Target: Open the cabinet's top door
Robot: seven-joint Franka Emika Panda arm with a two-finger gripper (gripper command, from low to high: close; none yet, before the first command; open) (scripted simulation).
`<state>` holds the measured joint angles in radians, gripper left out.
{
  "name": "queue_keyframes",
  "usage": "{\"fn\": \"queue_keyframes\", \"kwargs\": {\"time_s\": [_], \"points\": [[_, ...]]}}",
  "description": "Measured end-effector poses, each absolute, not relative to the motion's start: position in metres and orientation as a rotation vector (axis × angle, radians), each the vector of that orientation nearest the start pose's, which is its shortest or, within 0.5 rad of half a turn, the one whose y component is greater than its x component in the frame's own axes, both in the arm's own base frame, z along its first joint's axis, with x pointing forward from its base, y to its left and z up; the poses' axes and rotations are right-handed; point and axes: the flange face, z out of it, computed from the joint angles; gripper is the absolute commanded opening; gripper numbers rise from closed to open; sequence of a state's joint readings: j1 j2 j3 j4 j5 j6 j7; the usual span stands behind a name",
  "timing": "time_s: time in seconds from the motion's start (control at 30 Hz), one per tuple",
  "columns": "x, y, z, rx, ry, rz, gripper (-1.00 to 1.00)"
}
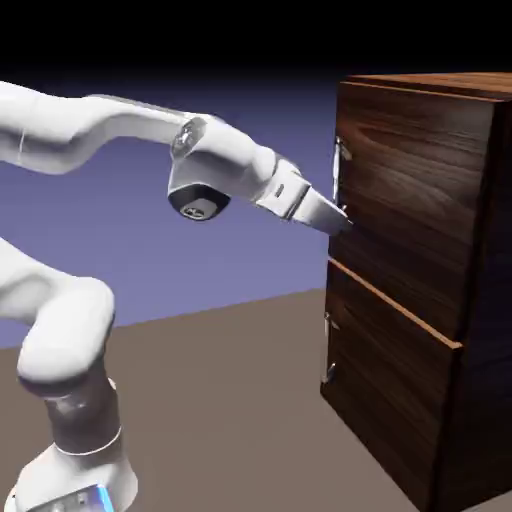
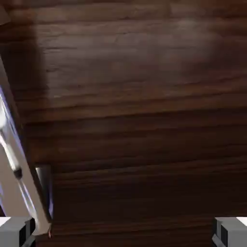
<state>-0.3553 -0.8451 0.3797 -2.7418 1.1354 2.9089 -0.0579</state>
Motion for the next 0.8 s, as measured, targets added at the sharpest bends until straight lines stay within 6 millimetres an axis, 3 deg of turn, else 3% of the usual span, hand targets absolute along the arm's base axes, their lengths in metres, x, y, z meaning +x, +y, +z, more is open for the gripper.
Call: {"fn": "queue_keyframes", "kwargs": {"time_s": [0.4, 0.8], "points": [[0.325, -0.011, 0.544, -2.029, 0.916, -1.453, 0.0], [0.323, 0.019, 0.533, -1.891, 0.807, -1.657, 0.0]]}}
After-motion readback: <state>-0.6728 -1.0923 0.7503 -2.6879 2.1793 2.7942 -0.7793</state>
